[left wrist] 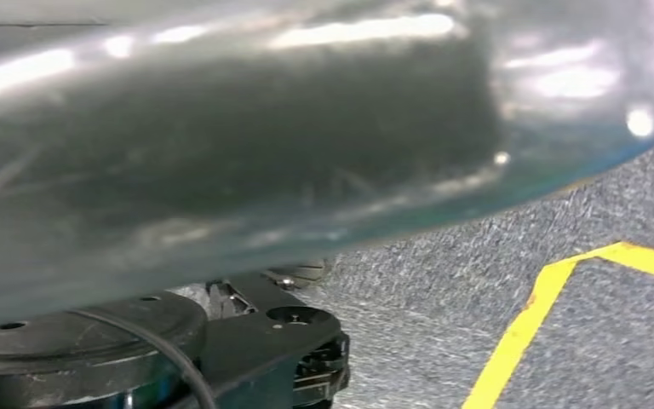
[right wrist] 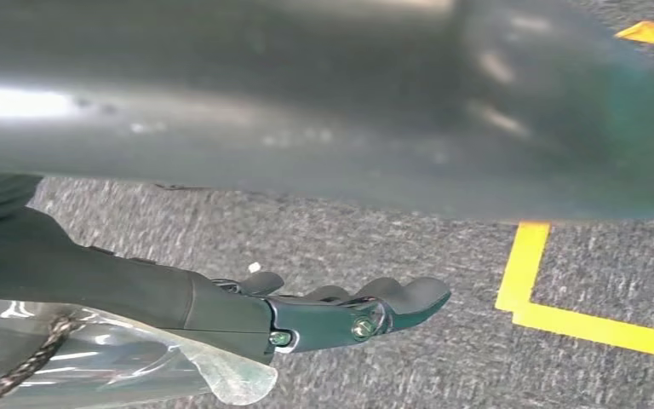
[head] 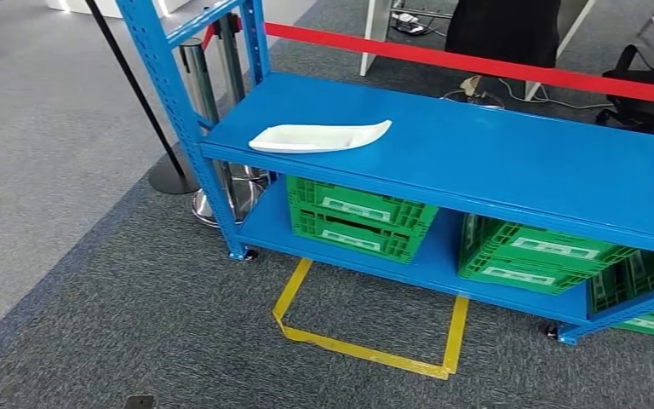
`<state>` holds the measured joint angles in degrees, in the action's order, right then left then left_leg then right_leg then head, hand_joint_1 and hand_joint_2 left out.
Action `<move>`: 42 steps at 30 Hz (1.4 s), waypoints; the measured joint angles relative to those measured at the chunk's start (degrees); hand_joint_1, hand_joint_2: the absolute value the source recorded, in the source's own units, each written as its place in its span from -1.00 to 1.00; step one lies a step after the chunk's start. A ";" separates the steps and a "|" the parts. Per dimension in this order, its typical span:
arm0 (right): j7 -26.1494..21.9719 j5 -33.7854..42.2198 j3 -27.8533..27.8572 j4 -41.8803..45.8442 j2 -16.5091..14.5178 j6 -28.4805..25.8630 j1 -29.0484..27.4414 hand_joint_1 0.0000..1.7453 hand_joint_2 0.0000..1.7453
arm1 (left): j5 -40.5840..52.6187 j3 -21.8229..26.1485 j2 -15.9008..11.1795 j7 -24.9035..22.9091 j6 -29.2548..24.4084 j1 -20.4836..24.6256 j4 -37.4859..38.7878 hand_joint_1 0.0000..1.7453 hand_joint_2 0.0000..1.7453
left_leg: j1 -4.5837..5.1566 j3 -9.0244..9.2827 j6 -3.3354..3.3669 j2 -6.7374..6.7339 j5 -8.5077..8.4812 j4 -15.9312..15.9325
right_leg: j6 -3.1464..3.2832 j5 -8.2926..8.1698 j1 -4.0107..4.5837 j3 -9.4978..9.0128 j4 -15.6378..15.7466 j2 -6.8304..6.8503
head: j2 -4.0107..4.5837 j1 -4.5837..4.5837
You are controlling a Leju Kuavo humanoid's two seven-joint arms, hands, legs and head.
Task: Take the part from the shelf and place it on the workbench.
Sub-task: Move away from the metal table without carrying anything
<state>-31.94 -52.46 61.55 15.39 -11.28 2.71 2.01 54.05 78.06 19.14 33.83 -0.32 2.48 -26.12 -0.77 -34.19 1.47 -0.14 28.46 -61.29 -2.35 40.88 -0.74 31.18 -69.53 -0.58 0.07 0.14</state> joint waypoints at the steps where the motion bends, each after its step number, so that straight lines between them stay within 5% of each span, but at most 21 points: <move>1: -0.01 -0.01 -0.01 0.00 0.00 0.01 -0.08 -1.00 -1.00 | 0.01 0.01 0.00 0.00 -0.01 -0.02 -0.01 -1.00 -1.00 | 0.20 0.38 0.24 -0.55 0.47 0.04 | 0.05 0.43 0.08 2.83 -3.39 0.20 | 0.00 0.01; 3: -0.01 0.00 0.01 0.00 0.00 0.01 -0.42 -1.00 -1.00 | 0.02 0.01 0.00 0.00 0.00 -0.02 -0.02 -1.00 -1.00 | 0.63 1.59 0.54 -1.46 1.60 0.06 | 0.56 -2.35 0.30 6.04 -4.65 0.33 | 0.00 -0.01; 5: -0.01 0.01 0.02 0.00 0.01 0.00 -0.61 -1.00 -1.00 | 0.02 0.01 0.03 0.00 0.01 -0.08 -0.01 -1.00 -1.00 | 1.05 3.24 0.70 -2.41 2.92 0.19 | 1.90 -8.51 1.01 5.64 1.07 1.72 | 0.00 -0.01; 7: -0.01 -0.01 0.02 0.01 0.09 -0.02 -0.40 -1.00 -1.00 | 0.02 0.02 0.12 -0.03 0.01 -0.18 -0.03 -1.00 -1.00 | 1.50 4.38 0.51 -3.44 4.05 0.32 | 3.22 -11.69 1.97 4.12 6.31 4.32 | 0.00 0.24; 8: -0.01 -0.01 0.02 0.01 0.13 -0.03 -0.26 -1.00 -1.00 | 0.02 0.02 0.15 -0.06 0.01 -0.21 -0.04 -1.00 -1.00 | 1.60 4.62 0.33 -4.02 4.37 0.50 | 3.50 -11.68 2.30 3.60 7.44 5.01 | 0.00 0.42; 10: -0.02 0.01 0.02 0.02 0.16 -0.05 -0.17 -1.00 -1.00 | 0.04 0.02 0.15 -0.12 0.02 -0.10 -0.09 -1.00 -1.00 | 1.74 5.34 -0.10 -5.31 4.63 1.14 | 3.52 -11.28 2.30 2.77 8.80 4.15 | 0.00 0.52; 12: -0.03 0.02 0.06 0.02 0.10 -0.08 -0.39 -1.00 -1.00 | 0.07 -0.03 0.07 -0.13 0.07 0.01 -0.14 -1.00 -1.00 | 1.69 5.83 -0.63 -4.44 5.14 0.88 | 3.60 -11.62 1.75 1.87 10.09 2.80 | 0.00 0.63; 14: -0.05 0.02 0.10 0.02 0.03 -0.12 -0.29 -1.00 -1.00 | 0.08 -0.05 -0.03 -0.13 0.09 -0.01 -0.17 -1.00 -1.00 | 1.32 3.65 -1.37 -1.73 7.05 -3.69 | 3.72 -11.69 1.10 0.74 11.07 1.45 | 0.00 0.79; 16: -0.07 -0.02 0.10 0.02 0.00 -0.12 -0.10 -1.00 -1.00 | 0.07 -0.02 -0.08 -0.14 0.10 -0.09 -0.17 -1.00 -1.00 | 0.81 -0.81 -2.08 -0.44 9.02 -10.76 | 3.76 -11.30 0.69 0.00 11.27 -0.13 | 0.01 0.85; 18: -0.08 -0.04 0.11 0.02 -0.02 -0.10 -0.23 -1.00 -1.00 | 0.01 -0.01 -0.14 -0.17 0.18 -0.14 -0.17 -1.00 -1.00 | 0.31 -3.38 -2.61 -0.26 7.22 -12.70 | 3.47 -10.66 0.39 -0.93 11.26 -1.79 | 0.01 0.86; 21: -0.08 -0.04 0.13 0.02 -0.07 -0.10 -0.35 -1.00 -1.00 | -0.12 0.01 -0.18 -0.26 0.27 -0.25 -0.17 -1.00 -1.00 | -0.31 -1.68 -2.89 2.03 -0.44 -4.15 | 2.57 -9.44 0.00 -2.15 11.23 -4.09 | 0.01 0.82; 23: -0.10 -0.07 0.13 0.04 -0.15 -0.10 -0.18 -1.00 -1.00 | -0.12 0.02 -0.19 -0.35 0.24 -0.31 -0.17 -1.00 -1.00 | -0.44 -0.27 -2.43 4.31 -1.58 0.04 | 1.59 -9.00 -0.28 -2.03 11.14 -5.38 | 0.01 0.74; 25: -0.12 -0.13 0.14 0.07 -0.19 -0.07 -0.21 -1.00 -1.00 | -0.07 0.01 -0.16 -0.40 0.09 -0.22 -0.17 -1.00 -1.00 | -0.29 0.31 -1.60 4.42 -0.64 1.24 | 0.59 -8.98 -0.66 -1.61 11.45 -6.36 | 0.01 0.71; 26: -0.13 -0.16 0.14 0.08 -0.20 -0.04 -0.31 -1.00 -1.00 | -0.02 -0.01 -0.11 -0.40 0.01 -0.17 -0.17 -1.00 -1.00 | -0.29 0.62 -1.18 4.05 -0.55 1.62 | 0.20 -8.89 -0.81 -1.57 11.67 -6.33 | 0.00 0.67; 28: -0.19 -0.20 0.15 0.12 -0.20 0.01 -0.26 -1.00 -1.00 | 0.07 -0.04 -0.02 -0.38 -0.10 -0.16 -0.17 -1.00 -1.00 | -0.39 1.77 -0.25 3.00 -0.26 2.66 | -0.34 -7.81 -0.67 -0.61 9.71 -3.95 | 0.00 0.49; 31: -0.26 -0.24 0.14 0.17 -0.21 0.03 0.05 -1.00 -1.00 | 0.15 -0.02 -0.01 -0.37 -0.20 -0.20 -0.17 -1.00 -1.00 | -0.19 3.01 0.55 1.29 0.53 3.07 | -0.67 -4.49 -0.50 5.82 -0.57 -0.23 | 0.00 0.38; 33: -0.27 -0.31 0.16 0.19 -0.22 0.05 -0.21 -1.00 -1.00 | 0.22 -0.01 -0.01 -0.37 -0.26 -0.20 -0.17 -1.00 -1.00 | -0.09 3.91 0.61 0.72 1.30 3.07 | -0.72 -5.31 -0.50 8.85 -3.84 0.16 | 0.00 0.38; 36: -0.28 -0.32 0.27 0.27 -0.22 0.05 -0.45 -1.00 -1.00 | 0.35 -0.01 0.00 -0.37 -0.29 -0.20 -0.17 -1.00 -1.00 | -0.05 5.87 0.26 0.48 2.76 3.13 | -0.29 -12.39 -0.42 6.21 4.65 0.44 | 0.01 0.37; 37: -0.32 -0.34 0.31 0.31 -0.22 0.05 -0.37 -1.00 -1.00 | 0.38 -0.01 0.00 -0.37 -0.29 -0.17 -0.17 -1.00 -1.00 | 0.02 6.31 -0.03 0.42 3.28 3.14 | 0.01 -13.61 -0.28 4.69 7.79 0.56 | 0.02 0.35; 42: -0.43 -0.40 0.40 0.51 -0.35 0.05 -0.43 -1.00 -1.00 | 0.42 -0.04 -0.13 -0.35 -0.27 -0.01 -0.17 -1.00 -1.00 | 0.02 7.29 -1.66 0.21 4.56 3.48 | 1.74 -12.71 -0.01 2.28 10.82 0.56 | 0.01 0.59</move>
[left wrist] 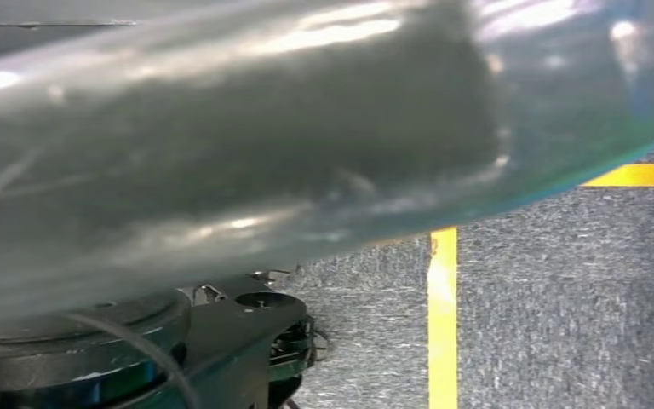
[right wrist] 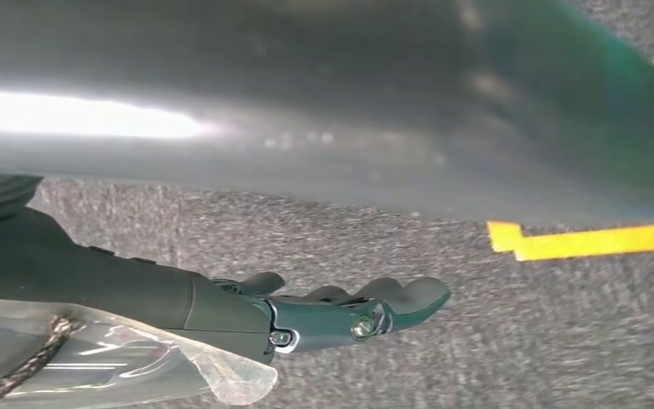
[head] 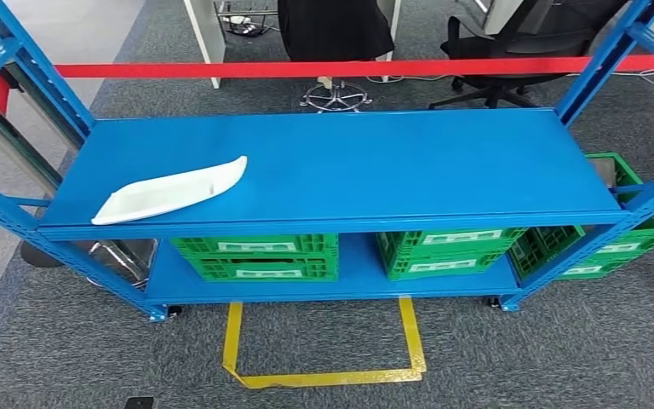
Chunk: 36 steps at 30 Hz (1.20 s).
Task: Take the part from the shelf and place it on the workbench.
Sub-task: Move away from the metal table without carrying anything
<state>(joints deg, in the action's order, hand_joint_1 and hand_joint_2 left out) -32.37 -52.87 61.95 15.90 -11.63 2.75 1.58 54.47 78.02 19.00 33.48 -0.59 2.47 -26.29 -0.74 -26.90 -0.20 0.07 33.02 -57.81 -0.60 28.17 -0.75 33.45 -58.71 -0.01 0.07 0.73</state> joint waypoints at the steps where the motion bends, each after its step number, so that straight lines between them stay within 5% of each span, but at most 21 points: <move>1: -0.02 0.01 0.02 0.03 -0.06 0.00 -0.06 -1.00 -1.00 | 0.00 -0.02 -0.03 0.00 -0.01 0.07 0.00 -1.00 -1.00 | -0.02 -0.41 -0.27 -0.02 0.59 -1.26 | 0.39 0.20 -0.13 -0.58 0.37 0.01 | 0.01 0.13; 2: -0.03 0.01 0.03 0.07 -0.13 0.00 -0.04 -1.00 -1.00 | 0.00 -0.03 -0.07 0.01 -0.02 0.12 0.00 -1.00 -1.00 | -0.04 -1.68 -0.51 -0.03 1.54 -3.87 | 0.73 0.48 -0.26 -1.26 0.67 0.02 | 0.01 0.25; 5: -0.02 -0.08 0.04 0.15 -0.15 0.01 0.02 -1.00 -1.00 | -0.01 -0.02 -0.11 0.01 -0.08 0.02 0.00 -1.00 -1.00 | -0.04 -9.18 -0.87 -0.03 3.89 -15.34 | 1.23 1.96 -0.19 -3.07 0.85 -0.13 | 0.02 0.36; 7: -0.02 -0.14 0.07 0.18 -0.16 0.02 -0.15 -1.00 -1.00 | -0.01 0.01 -0.12 0.01 -0.10 -0.16 0.00 -1.00 -1.00 | -0.01 -11.61 -0.70 -0.02 0.86 -16.09 | 1.14 3.22 -0.14 -4.75 0.86 -0.44 | 0.01 0.38; 9: -0.02 -0.13 0.15 0.19 -0.23 0.02 -0.29 -1.00 -1.00 | -0.04 0.03 -0.15 0.01 -0.12 -0.27 0.00 -1.00 -1.00 | 0.16 -10.71 -0.01 0.05 -5.12 -10.20 | 0.85 4.51 -0.11 -6.50 0.92 -0.70 | 0.01 0.36; 11: -0.01 -0.11 0.31 0.23 -0.45 -0.01 -0.20 -1.00 0.00 | -0.31 0.03 -0.15 0.00 -0.28 -0.30 0.00 -1.00 0.00 | 0.45 -9.13 0.75 0.11 -7.97 -5.11 | 0.34 5.61 0.07 -7.36 0.86 -0.88 | 0.02 0.20; 13: 0.16 0.02 0.50 0.34 -0.60 -0.22 0.01 -1.00 1.00 | -0.77 0.06 -0.06 -0.03 -0.54 -0.21 0.00 -1.00 1.00 | 0.55 -8.33 0.70 0.15 -7.28 -3.29 | 0.02 5.97 0.20 -7.49 0.65 -0.88 | 0.01 0.06; 14: 0.30 0.18 0.56 0.39 -0.60 -0.34 0.05 -1.00 1.00 | -0.96 0.06 -0.04 -0.06 -0.62 -0.18 0.01 -1.00 1.00 | 0.53 -8.14 0.56 0.22 -6.89 -2.80 | -0.03 5.84 0.16 -7.50 0.60 -0.78 | 0.00 0.07; 18: 1.63 2.29 -0.80 0.67 -0.58 -0.66 -0.19 -1.00 -1.00 | -2.97 -2.44 -0.34 -1.17 -0.63 -0.45 0.01 -1.00 -1.00 | 0.53 -7.81 0.71 0.40 -6.42 -2.29 | -0.36 5.49 0.15 -8.06 1.35 -0.63 | -0.01 0.02; 36: 11.11 17.91 -18.02 2.55 2.31 -1.27 -3.33 -1.00 -1.00 | -18.94 -24.78 -5.09 -11.13 -0.43 -3.69 0.03 -1.00 -1.00 | 0.53 -6.40 1.06 0.37 -5.72 -1.88 | -0.73 6.44 0.18 -9.53 3.28 -0.59 | -0.01 0.06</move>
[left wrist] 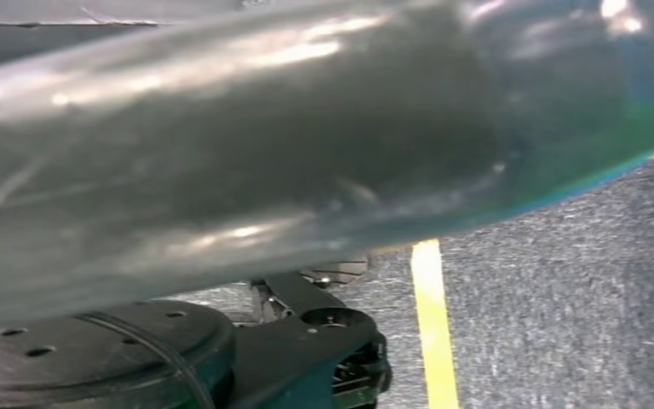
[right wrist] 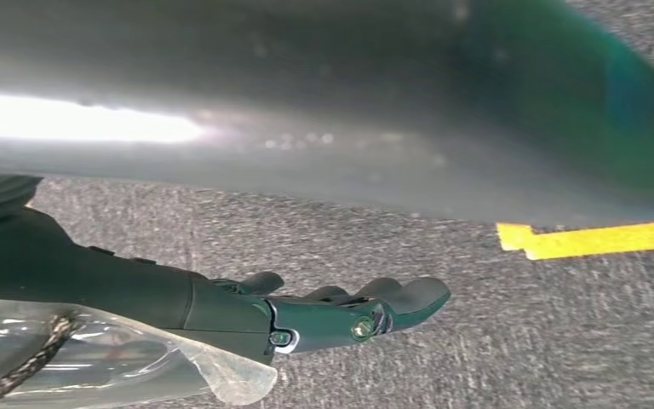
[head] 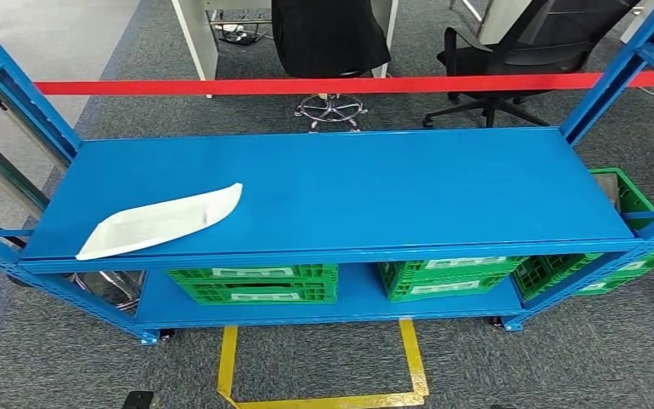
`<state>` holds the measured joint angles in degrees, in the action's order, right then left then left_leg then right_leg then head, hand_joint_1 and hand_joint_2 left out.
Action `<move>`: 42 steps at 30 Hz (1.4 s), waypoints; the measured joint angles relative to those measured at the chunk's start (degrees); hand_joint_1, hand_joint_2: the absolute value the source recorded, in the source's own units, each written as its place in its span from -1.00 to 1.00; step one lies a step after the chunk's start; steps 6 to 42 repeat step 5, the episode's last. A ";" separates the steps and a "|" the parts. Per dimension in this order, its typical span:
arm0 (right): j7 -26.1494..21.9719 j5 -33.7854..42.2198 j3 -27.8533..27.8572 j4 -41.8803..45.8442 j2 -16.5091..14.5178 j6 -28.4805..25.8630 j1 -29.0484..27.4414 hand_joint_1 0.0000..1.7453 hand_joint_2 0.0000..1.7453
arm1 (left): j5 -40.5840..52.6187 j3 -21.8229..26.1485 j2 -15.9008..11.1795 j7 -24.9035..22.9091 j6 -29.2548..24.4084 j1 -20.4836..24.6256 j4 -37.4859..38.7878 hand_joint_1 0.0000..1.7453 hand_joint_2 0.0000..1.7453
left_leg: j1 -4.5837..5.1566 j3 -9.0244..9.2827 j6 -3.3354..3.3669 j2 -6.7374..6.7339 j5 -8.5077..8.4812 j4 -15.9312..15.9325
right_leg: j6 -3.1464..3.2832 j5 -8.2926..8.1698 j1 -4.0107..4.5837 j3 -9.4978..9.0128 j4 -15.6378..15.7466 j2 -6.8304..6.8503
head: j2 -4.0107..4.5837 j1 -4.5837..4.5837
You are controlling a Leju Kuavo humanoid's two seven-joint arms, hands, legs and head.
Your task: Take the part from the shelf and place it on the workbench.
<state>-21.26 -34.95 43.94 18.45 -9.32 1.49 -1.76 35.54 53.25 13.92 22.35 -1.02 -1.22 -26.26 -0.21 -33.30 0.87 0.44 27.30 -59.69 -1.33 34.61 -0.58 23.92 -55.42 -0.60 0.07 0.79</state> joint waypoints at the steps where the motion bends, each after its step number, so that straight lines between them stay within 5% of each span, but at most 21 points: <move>1: 0.53 0.87 -1.07 0.09 0.20 -0.04 -0.18 -1.00 -1.00 | -0.90 -1.30 -0.34 -0.55 0.02 -0.20 0.01 -1.00 -1.00 | 0.00 0.01 0.00 0.00 0.00 0.01 | 0.00 0.00 0.00 0.00 0.00 0.00 | 0.00 -0.01; 5: 2.40 3.95 -4.78 0.34 0.91 -0.26 -0.76 -1.00 -1.00 | -4.04 -5.85 -1.47 -2.51 0.11 -0.93 0.03 -1.00 -1.00 | 0.00 0.05 0.00 0.00 0.00 0.07 | 0.01 0.01 0.01 0.00 0.00 0.00 | 0.00 0.00; 42: 2.40 3.95 -4.78 0.34 0.91 -0.26 -0.76 -1.00 -1.00 | -4.04 -5.85 -1.47 -2.51 0.11 -0.93 0.03 -1.00 -1.00 | 0.00 0.05 0.00 0.00 0.00 0.07 | 0.01 0.01 0.01 0.00 0.00 0.00 | 0.00 0.00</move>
